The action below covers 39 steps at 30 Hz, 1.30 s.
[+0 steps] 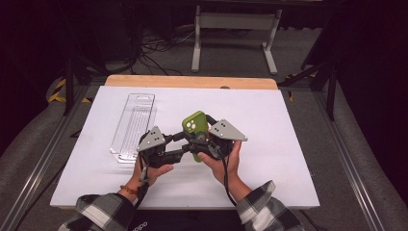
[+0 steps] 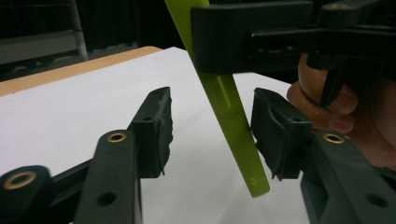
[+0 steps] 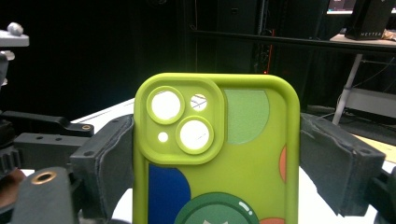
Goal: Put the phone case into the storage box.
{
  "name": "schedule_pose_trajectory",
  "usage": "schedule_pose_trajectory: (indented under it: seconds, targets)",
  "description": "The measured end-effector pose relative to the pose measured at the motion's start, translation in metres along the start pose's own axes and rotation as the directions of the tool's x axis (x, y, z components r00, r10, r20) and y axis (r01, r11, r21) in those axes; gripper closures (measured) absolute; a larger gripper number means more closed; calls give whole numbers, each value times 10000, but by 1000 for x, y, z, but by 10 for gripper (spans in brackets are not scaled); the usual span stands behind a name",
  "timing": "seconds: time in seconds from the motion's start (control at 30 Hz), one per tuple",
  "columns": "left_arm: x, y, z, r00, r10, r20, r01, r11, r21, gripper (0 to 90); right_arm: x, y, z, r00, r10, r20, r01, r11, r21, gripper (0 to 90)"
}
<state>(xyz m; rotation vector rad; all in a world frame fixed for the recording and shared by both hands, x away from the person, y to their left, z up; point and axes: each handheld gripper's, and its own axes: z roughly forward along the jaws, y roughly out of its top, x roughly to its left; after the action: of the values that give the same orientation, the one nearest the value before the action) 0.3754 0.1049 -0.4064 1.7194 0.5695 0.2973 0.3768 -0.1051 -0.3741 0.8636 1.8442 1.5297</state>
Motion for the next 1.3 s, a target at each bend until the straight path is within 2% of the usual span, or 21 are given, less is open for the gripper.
schedule_pose_trajectory:
  seconds: [0.1, 0.33, 0.5, 0.73, 1.0, 1.17, 1.3]
  targets:
    - [1, 1, 0, 9999, -43, 91, 44, 10000, -21, 573, 3, -1, 0, 9999, -116, 25, 117, 9999, -98, 165]
    - [0, 1, 2, 10000, 59, -48, -59, 10000, -24, 729, 5, -2, -1, 9997, -255, 32, 255, 9995, -161, 165]
    - [3, 1, 1, 9997, -8, -243, 9, 10000, 38, 766, 7, -2, -3, 9996, -270, 56, 271, 9995, -163, 166]
    - [3, 2, 0, 9991, 255, -343, -250, 9996, 149, 774, 10, -2, -4, 9994, -344, 109, 345, 9993, -111, 163]
    - [0, 4, -5, 9939, 953, -562, -937, 9951, 303, 776, 10, 1, -7, 9988, -481, -105, 481, 9988, -8, 158]
    - [2, 3, -7, 9929, 954, -718, -931, 9951, 342, 777, 9, 4, -11, 9975, -695, -101, 694, 9975, -140, 158]
    - [2, 3, -7, 9888, 1214, -865, -1183, 9922, 396, 777, 6, 7, -14, 9957, -921, -79, 919, 9956, -190, 133]
